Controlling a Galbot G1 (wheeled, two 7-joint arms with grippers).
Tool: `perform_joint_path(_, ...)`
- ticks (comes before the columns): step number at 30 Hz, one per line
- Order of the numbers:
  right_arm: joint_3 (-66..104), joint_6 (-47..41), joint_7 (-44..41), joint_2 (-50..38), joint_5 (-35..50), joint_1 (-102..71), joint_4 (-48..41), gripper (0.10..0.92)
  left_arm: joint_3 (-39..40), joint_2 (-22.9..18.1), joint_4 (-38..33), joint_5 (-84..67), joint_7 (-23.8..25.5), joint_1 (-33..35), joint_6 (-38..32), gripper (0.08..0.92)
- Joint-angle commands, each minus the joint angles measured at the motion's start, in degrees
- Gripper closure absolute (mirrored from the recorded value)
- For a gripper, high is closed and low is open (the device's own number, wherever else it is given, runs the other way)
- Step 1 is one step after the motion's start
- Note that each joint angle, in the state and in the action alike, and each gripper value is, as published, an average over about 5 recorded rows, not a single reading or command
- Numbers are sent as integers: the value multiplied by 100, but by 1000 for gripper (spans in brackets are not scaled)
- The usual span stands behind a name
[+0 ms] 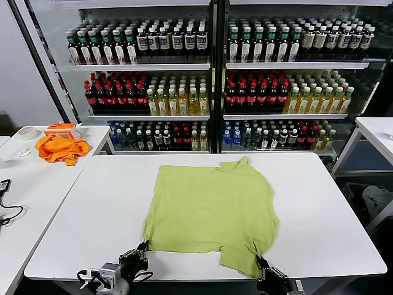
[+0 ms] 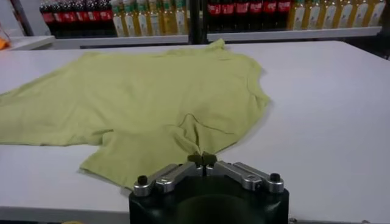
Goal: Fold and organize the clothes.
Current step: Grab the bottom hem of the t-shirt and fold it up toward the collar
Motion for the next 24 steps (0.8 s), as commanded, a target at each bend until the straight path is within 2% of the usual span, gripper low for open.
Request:
perform_joint_path(1, 219, 69, -131, -68, -6, -256, 365, 920, -113, 204, -528, -67, -15, 310, 31, 916)
perform_joint_path(18, 584, -37, -158, -173, -120, -1493, 1316, 920, -454, 668, -1648, 26, -277, 1859, -5, 915)
perform_joint_path(21, 574, -81, -146, -154, -70, -1215, 1311, 920, -442, 693, -1742, -3, -315, 1723, -37, 915)
perform_joint_path(24, 590, -213, -106, -152, 78, -700, 1120, 920, -404, 709, -1448, -195, -273, 1137, -142, 915)
